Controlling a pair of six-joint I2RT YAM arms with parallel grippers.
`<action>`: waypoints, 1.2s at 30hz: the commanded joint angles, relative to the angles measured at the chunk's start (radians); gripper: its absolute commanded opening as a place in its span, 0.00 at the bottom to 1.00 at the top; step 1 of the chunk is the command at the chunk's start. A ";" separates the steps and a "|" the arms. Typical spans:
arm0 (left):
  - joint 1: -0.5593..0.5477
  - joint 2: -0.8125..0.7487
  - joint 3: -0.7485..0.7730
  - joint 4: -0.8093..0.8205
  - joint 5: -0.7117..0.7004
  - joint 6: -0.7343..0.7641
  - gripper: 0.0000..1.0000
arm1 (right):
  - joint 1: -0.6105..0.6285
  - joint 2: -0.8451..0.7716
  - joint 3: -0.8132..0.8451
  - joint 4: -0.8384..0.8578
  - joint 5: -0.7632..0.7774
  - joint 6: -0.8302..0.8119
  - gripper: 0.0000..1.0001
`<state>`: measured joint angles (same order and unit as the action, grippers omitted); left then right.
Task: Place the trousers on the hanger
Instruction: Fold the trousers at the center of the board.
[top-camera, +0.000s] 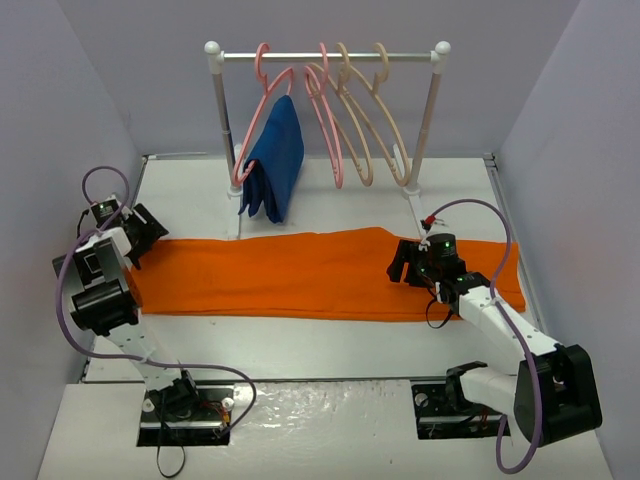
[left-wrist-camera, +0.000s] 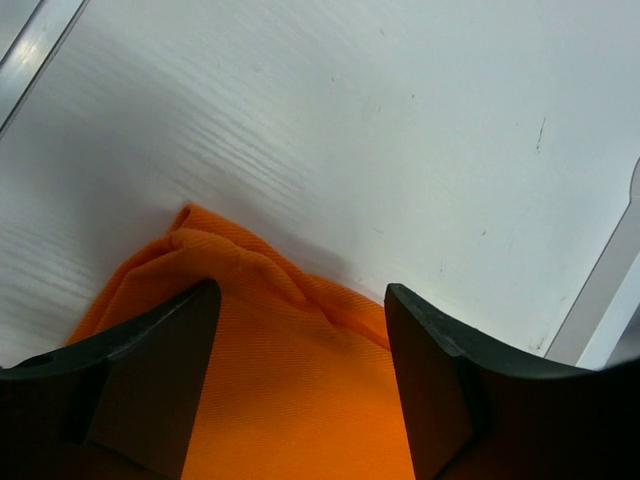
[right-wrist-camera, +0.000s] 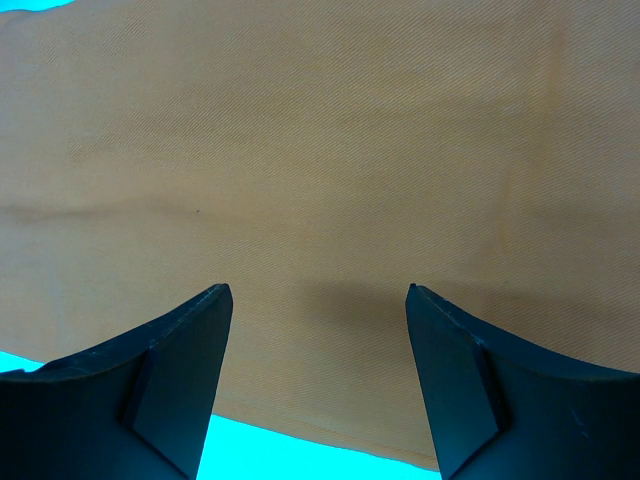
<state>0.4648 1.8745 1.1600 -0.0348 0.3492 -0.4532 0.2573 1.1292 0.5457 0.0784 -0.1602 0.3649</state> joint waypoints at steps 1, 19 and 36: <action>-0.004 -0.206 -0.055 0.025 -0.060 -0.100 0.67 | 0.008 0.005 0.013 0.035 0.028 -0.011 0.67; -0.004 -0.117 0.054 -0.505 -0.436 0.137 0.92 | 0.009 -0.049 -0.015 0.058 -0.033 -0.012 0.67; -0.004 -0.072 0.001 -0.484 -0.316 0.200 0.83 | 0.011 -0.039 -0.019 0.077 -0.046 -0.015 0.67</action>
<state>0.4644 1.8233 1.1969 -0.4881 -0.0293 -0.2702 0.2581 1.1030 0.5253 0.1023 -0.2001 0.3641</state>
